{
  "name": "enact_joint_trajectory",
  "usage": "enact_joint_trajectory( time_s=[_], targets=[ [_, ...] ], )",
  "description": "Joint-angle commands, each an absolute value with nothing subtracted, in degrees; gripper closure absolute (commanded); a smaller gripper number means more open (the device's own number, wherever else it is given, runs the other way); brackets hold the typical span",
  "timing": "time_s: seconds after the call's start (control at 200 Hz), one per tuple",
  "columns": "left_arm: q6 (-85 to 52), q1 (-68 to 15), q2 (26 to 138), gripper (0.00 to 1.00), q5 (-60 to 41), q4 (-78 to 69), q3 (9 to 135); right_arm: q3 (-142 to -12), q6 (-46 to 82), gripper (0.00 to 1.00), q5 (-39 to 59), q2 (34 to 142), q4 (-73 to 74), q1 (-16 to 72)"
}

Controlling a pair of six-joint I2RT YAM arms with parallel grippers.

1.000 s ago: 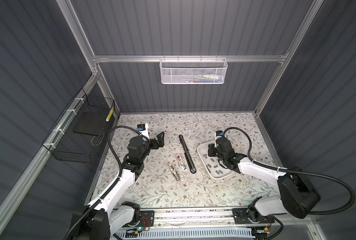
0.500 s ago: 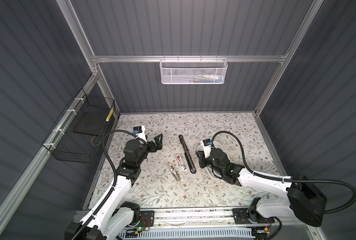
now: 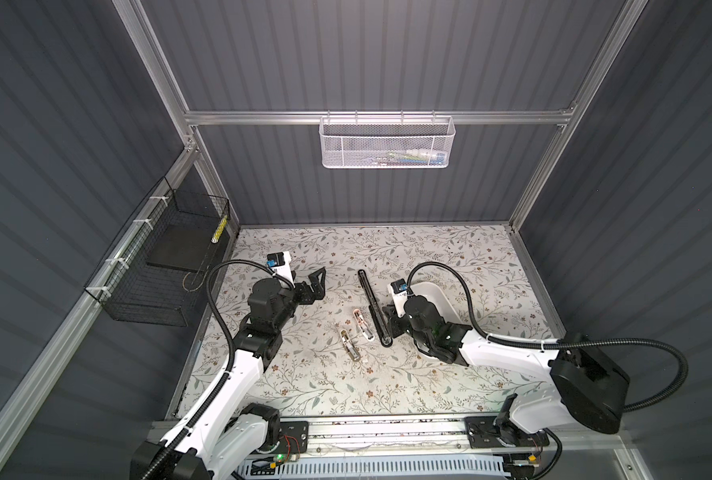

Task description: Load the staples into the stapler

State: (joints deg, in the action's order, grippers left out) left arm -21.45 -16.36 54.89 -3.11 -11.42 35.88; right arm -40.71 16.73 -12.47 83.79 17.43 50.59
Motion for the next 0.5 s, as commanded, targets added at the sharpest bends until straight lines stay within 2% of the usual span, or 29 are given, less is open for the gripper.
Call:
enact_joint_trajectory(
  time_s=[0.0, 0.495],
  targets=[
    [-21.0, -16.4, 55.9, 0.0, -5.4, -12.4, 36.2, -42.4, 17.8, 0.98, -14.2, 85.8, 14.9, 51.0],
    [-21.3, -16.4, 54.1, 0.0, -5.6, -11.0, 35.9, -46.0, 20.2, 0.99, -16.3, 91.7, 12.6, 51.6]
  ],
)
